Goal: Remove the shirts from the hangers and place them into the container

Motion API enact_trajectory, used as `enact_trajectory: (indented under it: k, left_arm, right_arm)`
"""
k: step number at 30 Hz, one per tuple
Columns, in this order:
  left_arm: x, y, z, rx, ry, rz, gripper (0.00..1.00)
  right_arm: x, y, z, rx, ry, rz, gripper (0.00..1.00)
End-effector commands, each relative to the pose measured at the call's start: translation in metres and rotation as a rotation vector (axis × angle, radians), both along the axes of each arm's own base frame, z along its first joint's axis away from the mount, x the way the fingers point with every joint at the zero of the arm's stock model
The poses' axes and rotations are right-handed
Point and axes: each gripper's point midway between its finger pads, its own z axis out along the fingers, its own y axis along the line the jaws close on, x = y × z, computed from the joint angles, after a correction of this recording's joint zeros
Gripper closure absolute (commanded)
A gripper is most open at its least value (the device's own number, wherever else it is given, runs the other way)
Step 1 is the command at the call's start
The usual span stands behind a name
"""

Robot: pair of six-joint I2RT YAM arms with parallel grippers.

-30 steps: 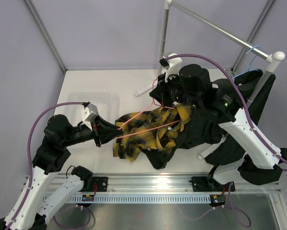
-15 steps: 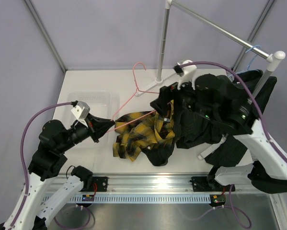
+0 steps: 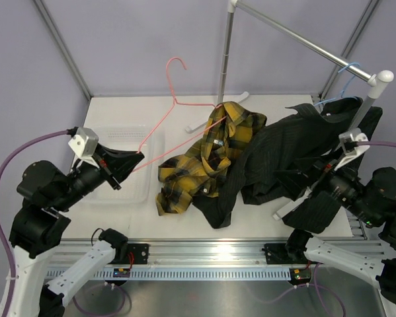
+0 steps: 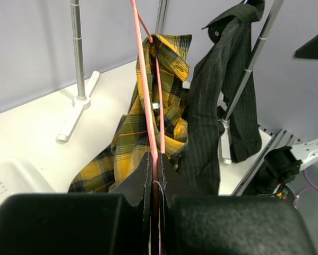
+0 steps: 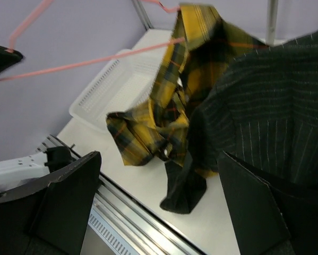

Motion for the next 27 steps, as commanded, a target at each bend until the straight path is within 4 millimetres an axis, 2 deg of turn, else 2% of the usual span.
enact_trajectory:
  k: [1,2,3,4,5,7,8,10,11,13,14,16,19,21,22,24,25,27]
  left_arm:
    - [-0.017,0.011,0.025,-0.056,0.000,0.023,1.00]
    - [-0.019,0.015,0.007,-0.040,0.093,0.051,1.00]
    - [-0.019,0.020,-0.003,-0.034,0.130,0.080,1.00]
    - [-0.017,0.019,-0.023,-0.017,0.186,0.091,1.00]
    - [-0.025,0.025,-0.039,-0.022,0.237,0.108,1.00]
    - [-0.028,0.032,-0.066,-0.006,0.307,0.154,1.00]
    - [-0.035,0.040,-0.089,0.009,0.363,0.187,1.00]
    - [-0.039,0.055,-0.105,0.024,0.395,0.260,1.00]
    - [-0.048,0.061,-0.112,0.044,0.419,0.276,1.00]
    - [-0.058,0.072,-0.112,0.057,0.418,0.300,1.00]
    - [-0.065,0.076,-0.095,0.034,0.376,0.299,1.00]
    - [-0.068,0.076,-0.077,0.023,0.338,0.282,1.00]
    - [-0.066,0.063,-0.033,-0.048,0.219,0.209,1.00]
    - [-0.061,0.047,-0.020,-0.078,0.182,0.133,1.00]
    - [-0.049,0.037,-0.004,-0.110,0.139,0.108,1.00]
    - [-0.032,0.022,0.003,-0.122,0.130,0.072,1.00]
    - [-0.009,0.008,0.005,-0.126,0.138,0.058,1.00]
    - [0.010,-0.010,0.009,-0.129,0.137,0.013,1.00]
  right_arm:
    - [0.011,0.000,-0.033,-0.080,0.089,-0.065,0.01]
    - [0.011,0.000,-0.033,-0.080,0.088,-0.062,0.01]
    - [0.011,0.000,-0.032,-0.076,0.085,-0.063,0.00]
    - [0.011,0.000,-0.033,-0.077,0.086,-0.062,0.00]
    - [0.011,0.001,-0.033,-0.076,0.083,-0.057,0.01]
    - [0.012,0.002,-0.035,-0.083,0.078,-0.060,0.01]
    - [0.013,0.002,-0.035,-0.084,0.077,-0.065,0.01]
    - [0.014,0.004,-0.040,-0.095,0.082,-0.061,0.01]
    - [0.014,0.004,-0.040,-0.091,0.081,-0.060,0.01]
    - [0.015,0.007,-0.045,-0.098,0.087,-0.054,0.00]
    - [0.015,0.007,-0.044,-0.090,0.085,-0.058,0.00]
    - [0.015,0.008,-0.046,-0.086,0.088,-0.054,0.01]
    - [0.012,0.005,-0.044,-0.073,0.087,-0.052,0.01]
    - [0.010,0.001,-0.043,-0.062,0.084,-0.060,0.01]
    - [0.009,-0.001,-0.043,-0.060,0.085,-0.063,0.01]
    - [0.008,-0.006,-0.047,-0.069,0.092,-0.073,0.00]
    - [0.007,-0.007,-0.051,-0.083,0.103,-0.075,0.01]
    - [0.005,-0.009,-0.055,-0.091,0.115,-0.073,0.06]
